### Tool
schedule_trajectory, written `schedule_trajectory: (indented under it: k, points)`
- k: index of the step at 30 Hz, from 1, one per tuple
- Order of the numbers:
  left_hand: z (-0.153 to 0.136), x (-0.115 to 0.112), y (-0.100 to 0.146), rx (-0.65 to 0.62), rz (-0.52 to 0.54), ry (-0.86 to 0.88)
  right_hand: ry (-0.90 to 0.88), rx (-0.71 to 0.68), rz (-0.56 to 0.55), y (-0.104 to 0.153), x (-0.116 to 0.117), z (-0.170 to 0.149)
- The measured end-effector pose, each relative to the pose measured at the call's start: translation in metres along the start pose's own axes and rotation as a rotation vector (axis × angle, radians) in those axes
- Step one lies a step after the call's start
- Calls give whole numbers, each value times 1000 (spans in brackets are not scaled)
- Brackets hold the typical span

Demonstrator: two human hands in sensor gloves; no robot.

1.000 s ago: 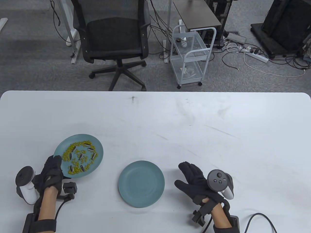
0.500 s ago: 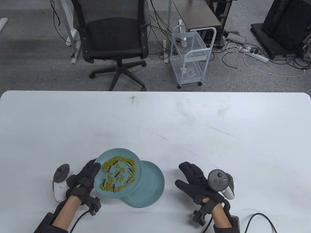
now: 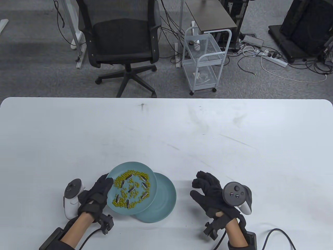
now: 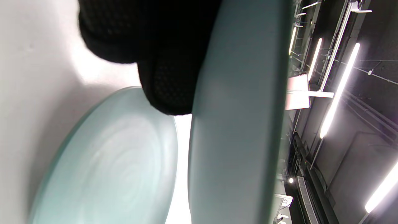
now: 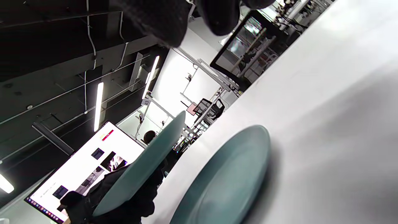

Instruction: Pick sunflower seeds with hand pinch into plate

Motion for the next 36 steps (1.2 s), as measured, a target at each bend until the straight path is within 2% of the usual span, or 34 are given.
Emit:
schedule_trajectory:
  k: [3,8,12,14,16,18,21,26,36]
  points:
    - [0,-1,0,-2,-5,7,102,-36,29,-13,4,23]
    - [-1,-1,0,-3,-10,12,241,-149,107,-50,24,82]
    - [-2,-2,0,2,-9,15,333,-258,175,-79,52,138]
    - [-2,-3,0,3,-10,15,390,-298,243,-96,74,163]
    - [-2,-2,0,-1,3,2,449,-310,311,-108,91,176]
    - [-2,-2,0,-2,4,-1,531,-306,350,-115,105,183]
    - [-4,-2,0,3,3,5,635,-301,351,-118,115,182]
    - [-9,-6,-2,16,9,-8,643,-273,352,-118,116,168]
    - [-11,-15,-2,11,-11,-16,836,-293,461,-118,150,162]
Point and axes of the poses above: the tracker on the back of each hand, its own z axis roughly to the thumb side, its own y axis roughly from the fingertips to the wrist, x = y × z, the point moved 5 cm from there along -y, roughly from the wrist to the fingertips, and after that the axes turned 10 degrees about y, right-handed, at the moved point
